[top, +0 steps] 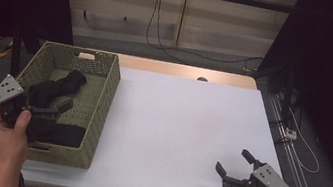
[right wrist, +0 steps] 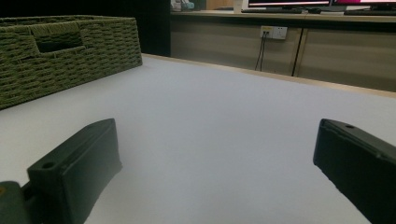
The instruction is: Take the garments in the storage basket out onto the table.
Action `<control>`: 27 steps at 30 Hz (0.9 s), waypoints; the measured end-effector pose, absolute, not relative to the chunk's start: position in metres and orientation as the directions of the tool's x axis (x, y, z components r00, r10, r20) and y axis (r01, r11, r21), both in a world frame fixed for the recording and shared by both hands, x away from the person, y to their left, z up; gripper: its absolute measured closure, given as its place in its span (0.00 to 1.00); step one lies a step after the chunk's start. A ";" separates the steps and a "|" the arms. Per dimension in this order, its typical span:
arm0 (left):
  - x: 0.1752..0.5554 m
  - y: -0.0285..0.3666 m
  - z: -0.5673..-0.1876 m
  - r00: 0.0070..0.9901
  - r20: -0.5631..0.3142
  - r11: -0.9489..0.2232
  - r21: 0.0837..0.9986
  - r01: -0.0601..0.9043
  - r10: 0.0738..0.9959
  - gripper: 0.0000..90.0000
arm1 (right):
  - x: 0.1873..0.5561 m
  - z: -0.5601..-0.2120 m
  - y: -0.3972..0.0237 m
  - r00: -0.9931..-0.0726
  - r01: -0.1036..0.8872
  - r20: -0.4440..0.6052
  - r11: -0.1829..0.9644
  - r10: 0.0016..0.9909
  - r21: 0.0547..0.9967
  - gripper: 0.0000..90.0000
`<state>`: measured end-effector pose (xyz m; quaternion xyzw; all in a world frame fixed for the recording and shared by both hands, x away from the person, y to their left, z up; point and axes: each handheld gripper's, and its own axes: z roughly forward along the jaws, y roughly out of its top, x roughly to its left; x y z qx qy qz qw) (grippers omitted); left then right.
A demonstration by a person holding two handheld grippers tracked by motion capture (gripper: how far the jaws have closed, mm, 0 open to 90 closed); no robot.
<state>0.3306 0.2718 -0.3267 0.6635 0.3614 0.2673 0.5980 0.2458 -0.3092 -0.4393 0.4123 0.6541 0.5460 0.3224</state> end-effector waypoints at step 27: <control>0.370 0.293 -0.330 0.581 -0.054 -0.161 0.936 0.312 0.812 0.01 | 0.248 -0.442 -0.307 -0.475 0.206 0.010 0.100 0.880 0.973 0.00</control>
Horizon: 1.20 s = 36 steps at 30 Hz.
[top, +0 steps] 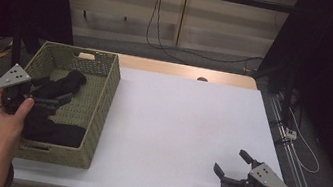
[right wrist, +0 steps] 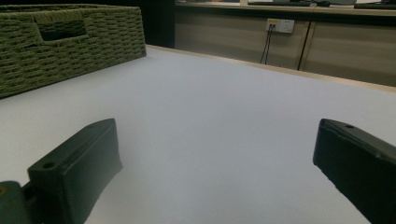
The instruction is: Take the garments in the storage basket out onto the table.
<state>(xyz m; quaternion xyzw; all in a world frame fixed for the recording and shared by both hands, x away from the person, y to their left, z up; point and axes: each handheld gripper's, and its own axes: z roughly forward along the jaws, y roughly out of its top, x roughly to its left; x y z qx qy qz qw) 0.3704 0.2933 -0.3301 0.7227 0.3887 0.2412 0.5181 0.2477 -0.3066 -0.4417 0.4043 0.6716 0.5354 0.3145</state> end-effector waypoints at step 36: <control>0.405 0.293 -0.382 0.849 -0.054 -0.527 0.763 0.375 0.526 0.05 | 0.243 -0.443 -0.310 -0.480 0.219 0.001 0.119 0.877 0.968 0.00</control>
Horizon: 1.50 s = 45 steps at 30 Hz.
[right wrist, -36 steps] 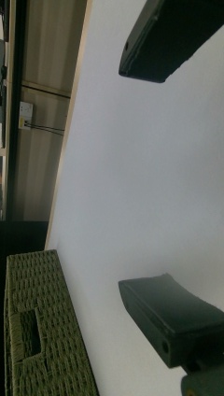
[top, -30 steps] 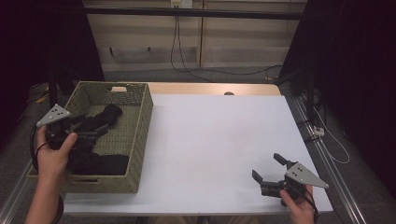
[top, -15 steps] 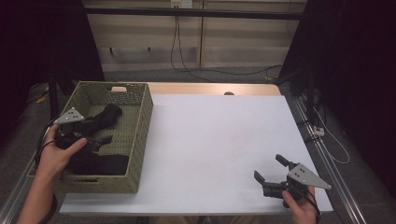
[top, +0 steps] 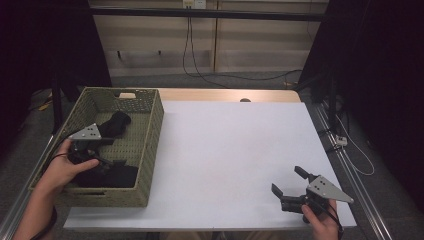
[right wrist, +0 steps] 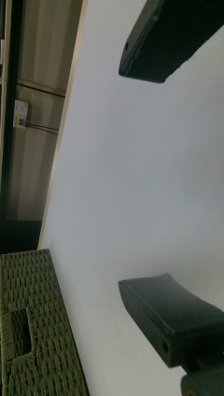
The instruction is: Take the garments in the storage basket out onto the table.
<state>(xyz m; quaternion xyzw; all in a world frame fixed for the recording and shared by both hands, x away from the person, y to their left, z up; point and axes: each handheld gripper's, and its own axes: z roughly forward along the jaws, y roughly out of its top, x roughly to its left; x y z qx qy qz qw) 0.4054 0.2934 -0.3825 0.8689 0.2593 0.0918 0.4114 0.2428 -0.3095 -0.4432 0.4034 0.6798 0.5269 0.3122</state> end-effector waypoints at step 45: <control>0.411 0.272 -0.398 0.875 -0.209 -0.754 0.446 0.482 0.436 0.88 | 0.241 -0.438 -0.307 -0.480 0.191 -0.030 0.138 0.877 0.972 0.01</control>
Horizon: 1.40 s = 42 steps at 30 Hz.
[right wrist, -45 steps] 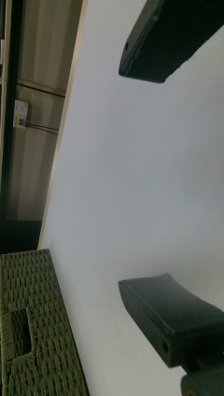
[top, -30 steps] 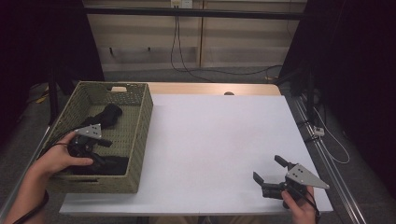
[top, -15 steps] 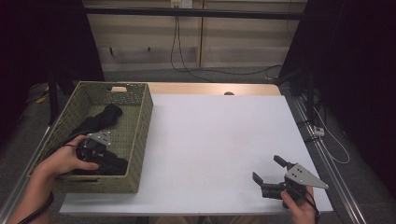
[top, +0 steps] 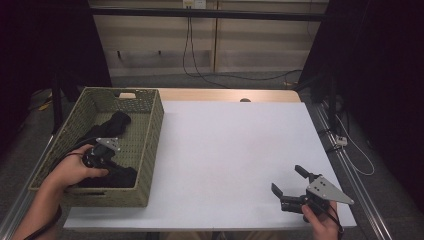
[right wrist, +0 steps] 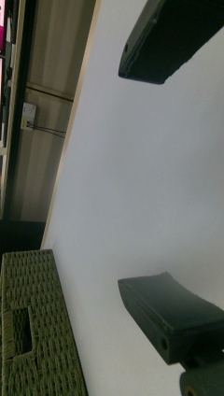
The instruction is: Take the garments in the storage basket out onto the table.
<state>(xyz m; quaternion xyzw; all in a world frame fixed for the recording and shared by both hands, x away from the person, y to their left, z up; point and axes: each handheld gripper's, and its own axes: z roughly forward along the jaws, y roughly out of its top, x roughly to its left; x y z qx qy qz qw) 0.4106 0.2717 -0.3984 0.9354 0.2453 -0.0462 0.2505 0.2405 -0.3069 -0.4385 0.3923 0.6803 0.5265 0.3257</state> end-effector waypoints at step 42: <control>0.490 0.326 -0.384 0.548 -0.079 -0.428 0.535 0.729 0.833 0.52 | 0.245 -0.446 -0.299 -0.503 0.226 -0.015 0.148 0.864 0.963 0.00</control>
